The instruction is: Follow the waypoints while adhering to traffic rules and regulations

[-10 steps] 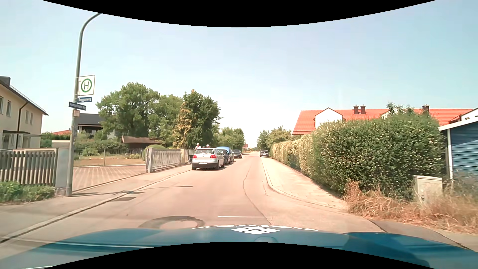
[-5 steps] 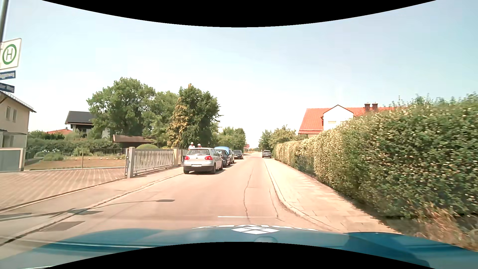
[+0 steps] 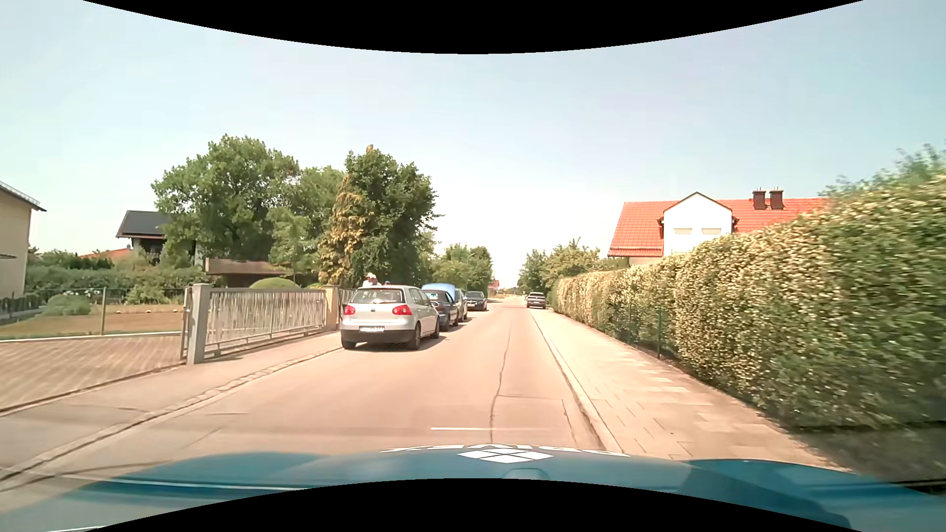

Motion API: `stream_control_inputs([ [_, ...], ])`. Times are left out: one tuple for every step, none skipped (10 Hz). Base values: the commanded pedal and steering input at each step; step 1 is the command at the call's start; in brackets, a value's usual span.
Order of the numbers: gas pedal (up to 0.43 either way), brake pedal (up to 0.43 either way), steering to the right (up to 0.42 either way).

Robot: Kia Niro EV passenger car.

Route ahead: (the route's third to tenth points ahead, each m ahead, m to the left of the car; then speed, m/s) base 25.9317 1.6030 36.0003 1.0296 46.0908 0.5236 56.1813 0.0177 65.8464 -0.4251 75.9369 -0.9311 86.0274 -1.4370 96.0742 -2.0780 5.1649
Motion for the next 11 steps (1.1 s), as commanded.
stream_control_inputs([
  [0.157,0.0,-0.01],
  [0.157,0.0,-0.002],
  [0.157,0.0,0.004],
  [0.157,0.0,0.008],
  [0.157,0.0,0.012],
  [0.157,0.0,0.019],
  [0.157,0.0,0.027],
  [0.157,0.0,0.038],
  [0.157,0.0,0.047],
  [0.157,0.0,0.054],
  [0.157,0.0,0.057],
])
